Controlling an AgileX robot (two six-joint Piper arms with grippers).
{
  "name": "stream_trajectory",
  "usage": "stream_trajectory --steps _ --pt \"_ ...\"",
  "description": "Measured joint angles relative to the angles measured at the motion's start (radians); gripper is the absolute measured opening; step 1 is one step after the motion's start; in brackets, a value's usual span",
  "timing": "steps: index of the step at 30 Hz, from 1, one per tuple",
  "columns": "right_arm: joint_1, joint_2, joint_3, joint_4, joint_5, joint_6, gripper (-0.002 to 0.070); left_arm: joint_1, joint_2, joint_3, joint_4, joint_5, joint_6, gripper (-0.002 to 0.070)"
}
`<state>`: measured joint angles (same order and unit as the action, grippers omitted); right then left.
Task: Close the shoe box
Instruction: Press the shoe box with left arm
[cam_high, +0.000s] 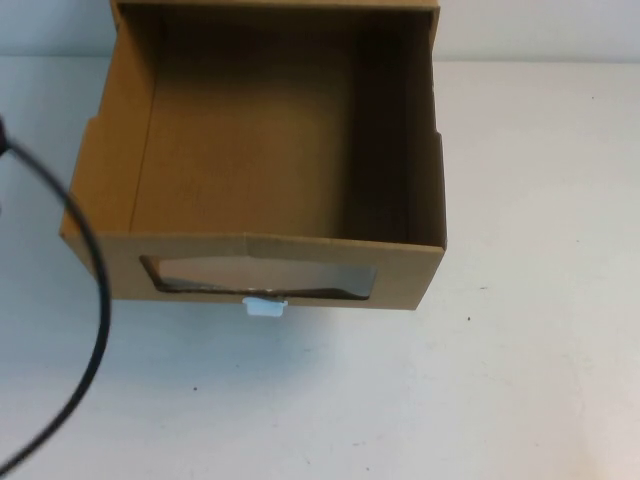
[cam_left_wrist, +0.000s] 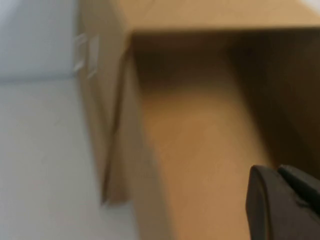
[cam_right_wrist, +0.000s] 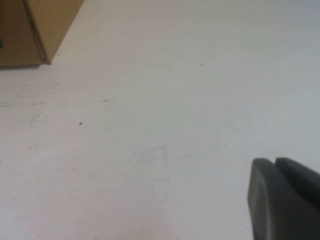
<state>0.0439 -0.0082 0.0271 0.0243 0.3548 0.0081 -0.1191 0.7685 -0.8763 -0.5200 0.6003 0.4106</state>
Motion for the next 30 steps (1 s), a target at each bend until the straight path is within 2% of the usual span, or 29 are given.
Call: stream_trajectory --steps 4,7,13,19,25,30 --pt "0.000 0.000 0.000 0.000 0.000 0.000 -0.0013 0.000 0.266 -0.285 -0.193 0.126 0.237 -0.0005" --pt "0.000 0.000 0.000 0.000 0.000 0.000 -0.0013 0.000 0.452 -0.519 -0.246 0.259 0.295 -0.0005" --pt "0.000 0.000 0.000 0.000 0.000 0.000 -0.0013 0.000 0.806 -0.925 -0.302 0.445 0.308 -0.0005" --pt "0.000 0.000 0.000 0.000 0.000 0.000 -0.0013 0.000 1.088 -1.178 -0.309 0.519 0.266 -0.0005" --pt "0.000 0.000 0.000 0.000 0.000 0.000 -0.0013 0.000 1.264 -1.347 -0.309 0.582 0.227 -0.0005" --pt "0.000 0.000 0.000 0.000 -0.009 0.000 -0.0013 0.001 1.291 -1.381 -0.295 0.578 0.204 -0.0005"
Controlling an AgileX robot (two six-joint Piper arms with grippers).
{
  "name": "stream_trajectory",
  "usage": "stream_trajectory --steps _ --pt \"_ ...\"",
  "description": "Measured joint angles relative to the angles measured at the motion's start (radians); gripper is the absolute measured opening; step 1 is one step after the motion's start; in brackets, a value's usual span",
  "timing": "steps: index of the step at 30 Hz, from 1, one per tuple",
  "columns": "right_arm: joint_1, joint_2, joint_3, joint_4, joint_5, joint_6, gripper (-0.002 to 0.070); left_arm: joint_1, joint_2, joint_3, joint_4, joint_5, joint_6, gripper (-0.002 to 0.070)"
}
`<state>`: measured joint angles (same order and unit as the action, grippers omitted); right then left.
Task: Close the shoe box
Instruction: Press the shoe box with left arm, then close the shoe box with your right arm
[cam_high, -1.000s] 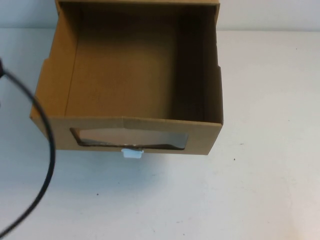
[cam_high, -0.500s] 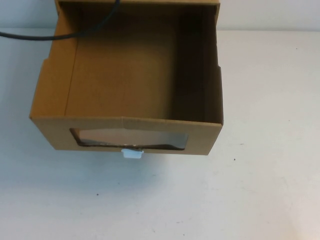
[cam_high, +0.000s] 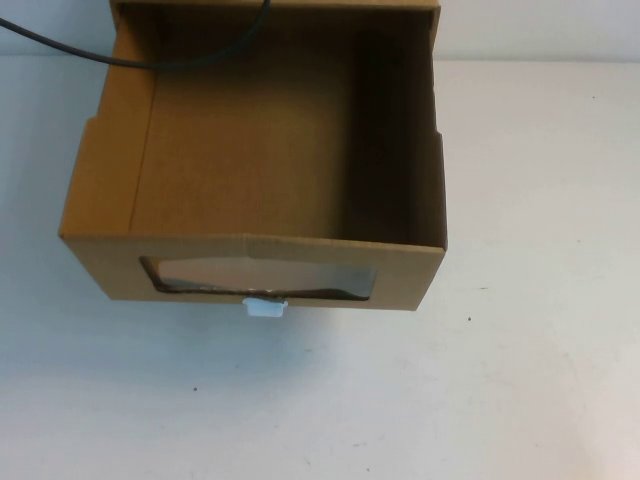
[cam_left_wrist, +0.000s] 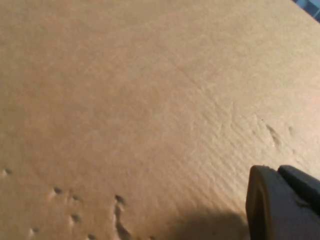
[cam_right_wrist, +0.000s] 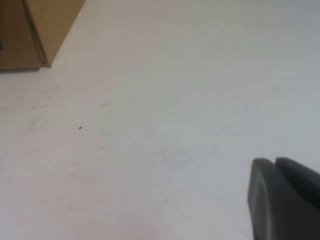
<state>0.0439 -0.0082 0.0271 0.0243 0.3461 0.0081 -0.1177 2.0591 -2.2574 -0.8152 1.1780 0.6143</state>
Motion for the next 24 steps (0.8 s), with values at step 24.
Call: stream_trajectory --steps 24 --pt "0.000 0.150 -0.220 0.549 0.103 0.039 -0.0013 0.000 0.014 -0.010 0.018 0.001 -0.037 -0.0005"
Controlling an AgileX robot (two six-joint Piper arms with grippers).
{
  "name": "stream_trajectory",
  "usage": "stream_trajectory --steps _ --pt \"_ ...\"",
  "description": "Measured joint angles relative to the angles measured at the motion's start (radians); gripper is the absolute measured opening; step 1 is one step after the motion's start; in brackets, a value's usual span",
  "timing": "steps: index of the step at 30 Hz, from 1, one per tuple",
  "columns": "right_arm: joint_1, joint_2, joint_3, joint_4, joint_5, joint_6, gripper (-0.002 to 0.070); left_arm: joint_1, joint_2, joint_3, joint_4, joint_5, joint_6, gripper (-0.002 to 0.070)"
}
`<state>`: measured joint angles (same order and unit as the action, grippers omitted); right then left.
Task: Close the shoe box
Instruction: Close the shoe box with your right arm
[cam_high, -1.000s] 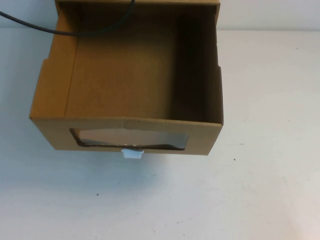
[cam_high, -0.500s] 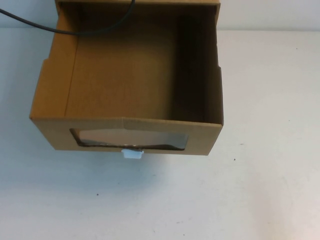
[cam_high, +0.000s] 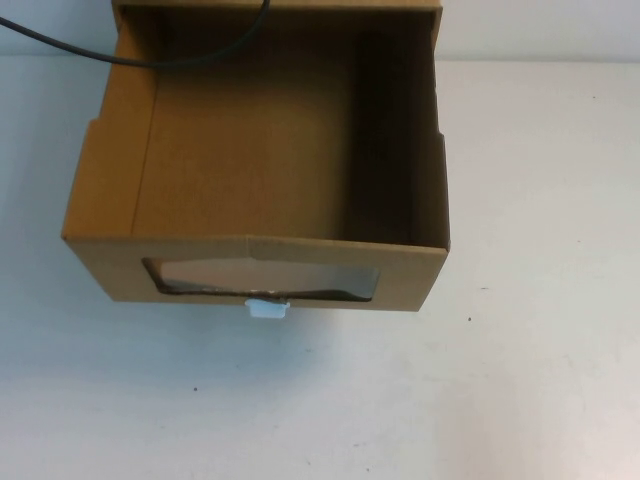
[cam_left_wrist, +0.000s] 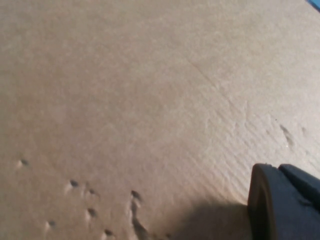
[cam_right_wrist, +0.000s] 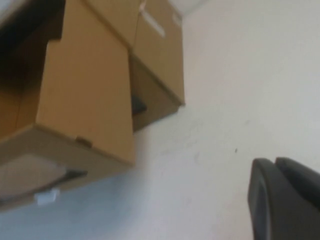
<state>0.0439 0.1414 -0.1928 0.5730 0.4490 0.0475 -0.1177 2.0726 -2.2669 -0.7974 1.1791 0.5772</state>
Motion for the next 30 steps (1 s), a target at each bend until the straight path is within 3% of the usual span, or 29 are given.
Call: stream_trajectory --steps 7,15,23,30 --pt "0.000 0.361 -0.371 0.000 0.389 -0.208 -0.0013 0.000 0.000 0.000 -0.001 0.000 -0.001 -0.0005" --pt "0.028 0.702 -0.624 0.012 0.531 -0.346 -0.0011 0.000 0.000 0.000 -0.001 -0.001 -0.005 -0.0005" --pt "0.343 0.908 -0.805 -0.002 0.480 -0.332 -0.0011 0.000 0.002 0.000 -0.005 -0.009 -0.005 -0.0005" --pt "0.668 1.114 -0.944 -0.251 0.332 -0.147 -0.0011 0.000 0.004 0.000 -0.009 -0.017 -0.007 -0.0005"
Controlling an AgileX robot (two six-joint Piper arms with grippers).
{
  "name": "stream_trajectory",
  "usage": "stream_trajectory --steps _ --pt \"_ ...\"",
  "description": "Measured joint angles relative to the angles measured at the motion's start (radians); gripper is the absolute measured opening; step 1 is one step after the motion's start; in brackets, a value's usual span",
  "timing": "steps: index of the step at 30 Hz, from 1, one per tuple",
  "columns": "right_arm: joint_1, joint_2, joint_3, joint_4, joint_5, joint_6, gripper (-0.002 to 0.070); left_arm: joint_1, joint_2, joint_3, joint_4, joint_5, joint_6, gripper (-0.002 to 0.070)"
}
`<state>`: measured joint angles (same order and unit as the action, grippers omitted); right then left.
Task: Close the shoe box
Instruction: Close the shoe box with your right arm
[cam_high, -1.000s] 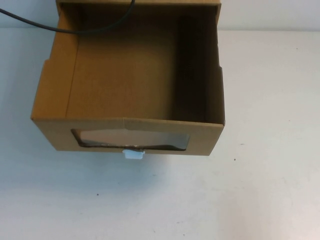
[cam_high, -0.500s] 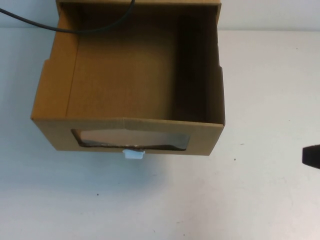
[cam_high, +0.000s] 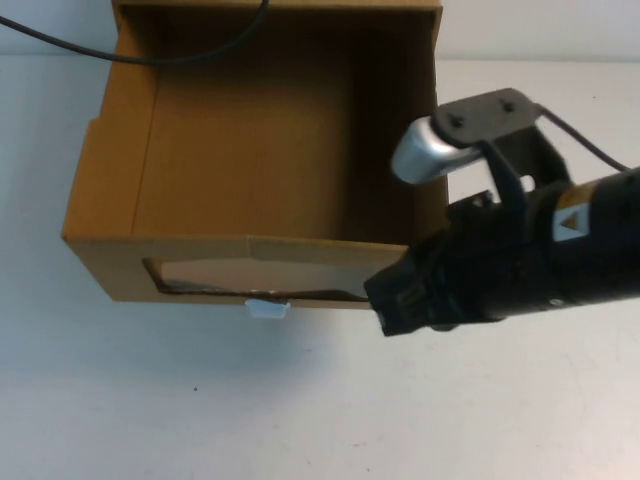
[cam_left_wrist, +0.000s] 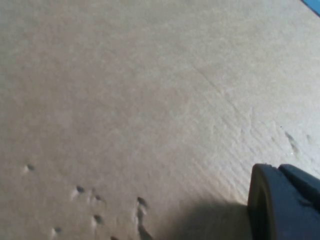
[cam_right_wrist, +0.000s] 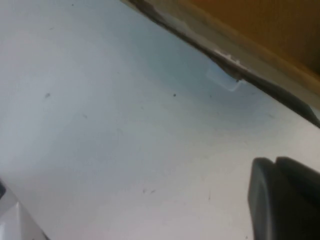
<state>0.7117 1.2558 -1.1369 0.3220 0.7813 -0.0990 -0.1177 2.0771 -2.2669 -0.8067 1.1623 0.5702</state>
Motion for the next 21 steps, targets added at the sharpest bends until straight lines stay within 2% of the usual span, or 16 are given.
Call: stream_trajectory --steps 4,21 --pt "0.040 0.093 -0.073 -0.076 -0.014 0.054 -0.0011 0.000 0.000 0.000 0.000 -0.002 0.000 -0.0005" --pt "0.042 0.285 -0.274 -0.160 0.002 0.072 -0.0011 0.000 0.000 0.000 0.000 -0.008 0.000 -0.0005"
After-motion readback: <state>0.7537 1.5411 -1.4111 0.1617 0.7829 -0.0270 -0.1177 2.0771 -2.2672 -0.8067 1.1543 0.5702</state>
